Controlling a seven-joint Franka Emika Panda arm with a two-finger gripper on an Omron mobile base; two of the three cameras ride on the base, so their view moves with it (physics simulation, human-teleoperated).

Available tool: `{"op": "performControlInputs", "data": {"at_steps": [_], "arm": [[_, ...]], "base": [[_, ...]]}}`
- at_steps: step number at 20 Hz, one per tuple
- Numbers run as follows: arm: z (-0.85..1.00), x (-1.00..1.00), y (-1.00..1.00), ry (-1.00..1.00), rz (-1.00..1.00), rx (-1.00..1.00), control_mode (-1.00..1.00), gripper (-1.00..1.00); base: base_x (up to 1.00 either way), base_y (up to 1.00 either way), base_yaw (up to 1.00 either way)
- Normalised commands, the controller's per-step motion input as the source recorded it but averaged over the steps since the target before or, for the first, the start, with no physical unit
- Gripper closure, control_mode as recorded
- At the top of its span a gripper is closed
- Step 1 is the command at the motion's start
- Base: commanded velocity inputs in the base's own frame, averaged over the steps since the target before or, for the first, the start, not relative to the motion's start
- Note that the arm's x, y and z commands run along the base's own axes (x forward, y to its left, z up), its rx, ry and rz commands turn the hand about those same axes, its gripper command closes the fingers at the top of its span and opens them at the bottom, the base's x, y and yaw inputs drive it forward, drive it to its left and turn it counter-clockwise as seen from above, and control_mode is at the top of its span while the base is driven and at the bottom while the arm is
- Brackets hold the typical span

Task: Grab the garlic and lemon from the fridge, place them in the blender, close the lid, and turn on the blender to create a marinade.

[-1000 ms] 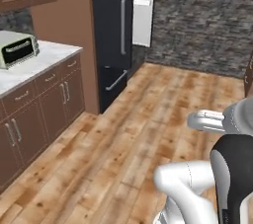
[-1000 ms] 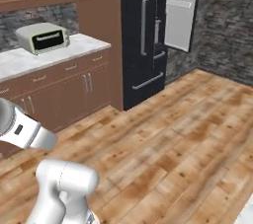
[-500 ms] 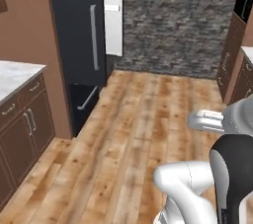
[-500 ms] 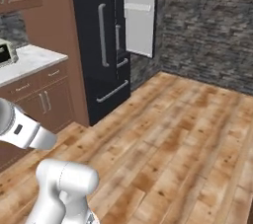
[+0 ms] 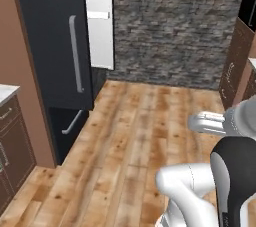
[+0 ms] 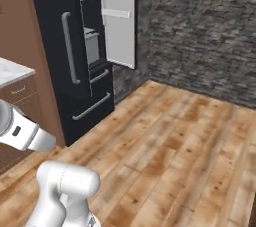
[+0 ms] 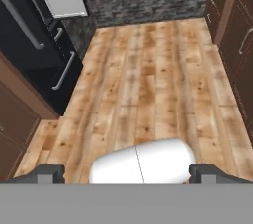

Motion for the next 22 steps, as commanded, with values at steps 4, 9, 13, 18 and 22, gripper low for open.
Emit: {"op": "performControlInputs", "data": {"at_steps": [4, 9, 13, 18, 22], "arm": [[0.0, 0.0, 0.0, 0.0, 0.0, 0.0, 1.0, -1.0], [0.0, 0.0, 0.0, 0.0, 0.0, 0.0, 1.0, -1.0], [0.0, 0.0, 0.0, 0.0, 0.0, 0.0, 1.0, -1.0], [0.0, 0.0, 0.0, 0.0, 0.0, 0.0, 1.0, -1.0], [0.0, 0.0, 0.0, 0.0, 0.0, 0.0, 1.0, -1.0]], "base": [[1.0, -0.47, 0.15], [1.0, -0.37, 0.34], [1.0, -0.51, 0.39], [1.0, -0.67, 0.35], [1.0, -0.65, 0.34]]}}
